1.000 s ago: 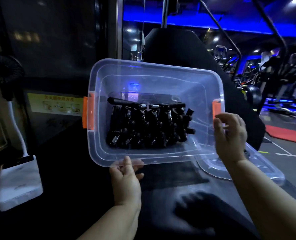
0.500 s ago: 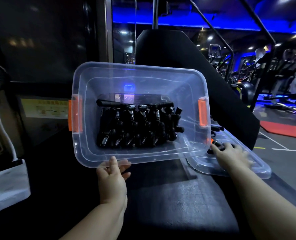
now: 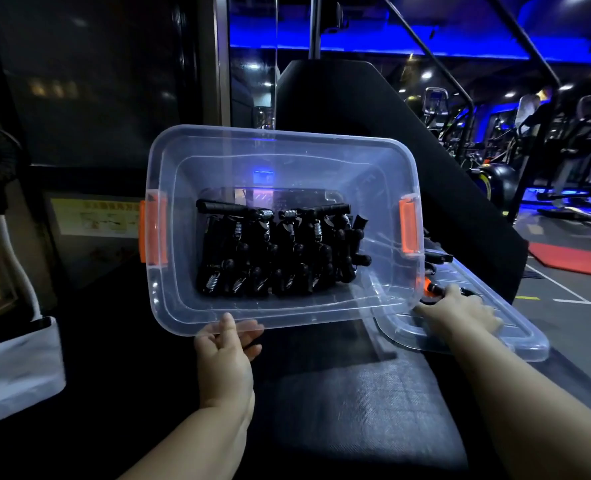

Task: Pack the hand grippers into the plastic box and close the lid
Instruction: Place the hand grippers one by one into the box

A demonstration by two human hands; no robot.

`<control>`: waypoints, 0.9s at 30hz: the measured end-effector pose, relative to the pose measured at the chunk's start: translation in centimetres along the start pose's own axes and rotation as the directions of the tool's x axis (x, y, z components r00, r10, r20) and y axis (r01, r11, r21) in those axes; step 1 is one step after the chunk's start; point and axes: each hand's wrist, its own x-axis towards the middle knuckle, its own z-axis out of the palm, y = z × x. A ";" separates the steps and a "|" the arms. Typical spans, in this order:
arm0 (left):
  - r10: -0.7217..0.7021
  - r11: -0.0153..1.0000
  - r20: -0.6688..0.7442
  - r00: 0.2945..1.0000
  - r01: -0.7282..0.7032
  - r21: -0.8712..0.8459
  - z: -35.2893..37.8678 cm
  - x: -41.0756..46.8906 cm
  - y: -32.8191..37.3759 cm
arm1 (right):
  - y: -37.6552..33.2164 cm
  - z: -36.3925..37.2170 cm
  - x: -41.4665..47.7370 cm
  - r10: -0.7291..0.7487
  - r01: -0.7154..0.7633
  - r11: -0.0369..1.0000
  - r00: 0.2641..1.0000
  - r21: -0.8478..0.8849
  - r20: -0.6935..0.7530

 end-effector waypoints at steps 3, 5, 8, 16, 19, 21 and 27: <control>-0.002 1.000 0.001 1.000 0.002 -0.005 -0.1 0.0 0.1 | -0.1 0.2 0.0 -0.004 0.004 1.000 1.000 -0.001 -0.007; -0.003 1.000 0.004 1.000 0.003 -0.012 -0.1 0.0 0.1 | 0.0 0.2 0.1 -0.009 0.010 1.000 1.000 0.022 -0.027; -0.001 1.000 0.000 1.000 0.001 -0.005 -0.1 0.1 0.0 | 0.2 0.0 0.0 -0.056 0.058 0.997 0.997 0.051 -0.043; 0.008 1.000 -0.001 1.000 -0.008 -0.001 0.0 0.0 0.0 | 0.5 -0.1 -0.5 -0.126 0.131 0.982 0.991 0.135 -0.043; 0.015 1.000 -0.001 1.000 -0.015 -0.011 0.0 0.1 0.0 | 0.6 0.0 -0.3 -0.150 0.163 0.958 0.986 0.235 -0.073; 0.015 1.000 0.006 1.000 -0.015 -0.015 0.0 0.1 -0.1 | 0.8 0.2 -0.3 -0.156 0.176 0.938 0.984 0.298 -0.088; 0.014 1.000 0.021 1.000 -0.014 -0.024 -0.1 0.1 -0.2 | 1.7 0.1 0.0 -0.142 0.280 0.742 0.953 0.609 -0.266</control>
